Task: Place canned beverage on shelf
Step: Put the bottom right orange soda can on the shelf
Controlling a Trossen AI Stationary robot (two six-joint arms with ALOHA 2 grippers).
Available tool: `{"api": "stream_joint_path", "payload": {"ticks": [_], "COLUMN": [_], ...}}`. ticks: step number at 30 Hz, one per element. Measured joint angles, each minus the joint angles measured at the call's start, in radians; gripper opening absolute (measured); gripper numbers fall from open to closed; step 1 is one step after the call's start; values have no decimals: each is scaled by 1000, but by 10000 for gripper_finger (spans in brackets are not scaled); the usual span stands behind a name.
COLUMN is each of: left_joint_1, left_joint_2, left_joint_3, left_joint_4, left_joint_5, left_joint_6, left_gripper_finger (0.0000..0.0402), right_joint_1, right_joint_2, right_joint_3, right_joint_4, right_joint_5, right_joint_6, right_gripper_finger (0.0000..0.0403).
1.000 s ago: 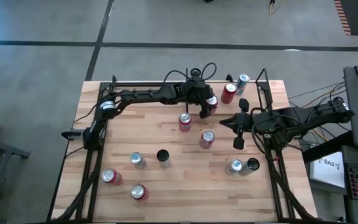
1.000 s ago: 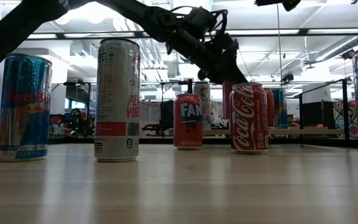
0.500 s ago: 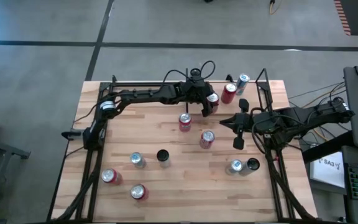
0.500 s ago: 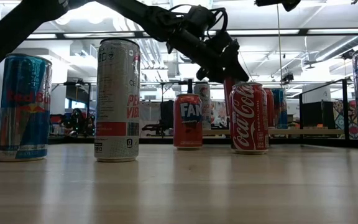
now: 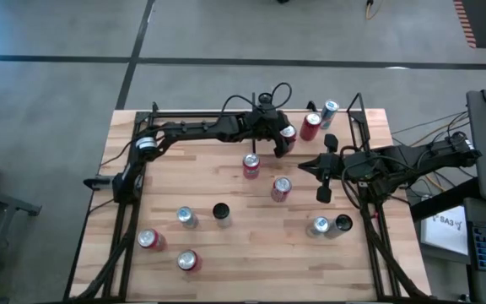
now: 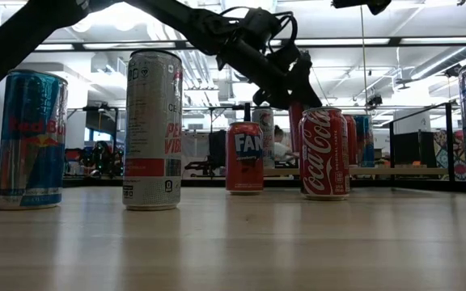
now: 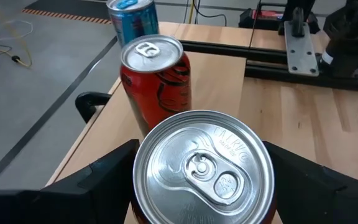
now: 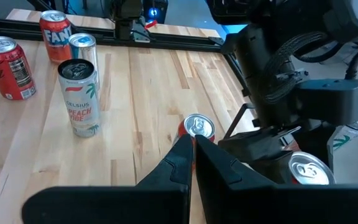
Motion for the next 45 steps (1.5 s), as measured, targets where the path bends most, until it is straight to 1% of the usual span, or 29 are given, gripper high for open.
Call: {"api": "stream_joint_path", "payload": {"ticks": [7, 11, 15, 18, 22, 31, 45], "left_joint_1": [-3, -3, -2, -3, -3, -2, 2], "left_joint_2": [0, 0, 0, 0, 1, 32, 32], "left_joint_3": [-3, -3, -3, -3, -3, -5, -4], "left_joint_4": [6, -1, -15, -15, -17, -23, 9], "left_joint_5": [3, 5, 53, 83, 134, 131, 126], "left_joint_6": [25, 84, 172, 203, 199, 185, 183], "left_gripper_finger": [291, 291, 291, 291, 291, 291, 296], "right_joint_1": [0, 0, 0, 0, 0, 0, 0], "right_joint_2": [0, 0, 0, 0, 0, -2, -4], "right_joint_3": [-5, -7, -9, -9, -9, -10, -13], "right_joint_4": [-1, 0, 0, 0, 0, 0, 0], "right_joint_5": [0, 0, 0, 0, 0, 0, 0], "right_joint_6": [0, 0, 0, 0, 0, 6, 8], "right_gripper_finger": [9, 9, 9, 9, 9, 9, 9]}}
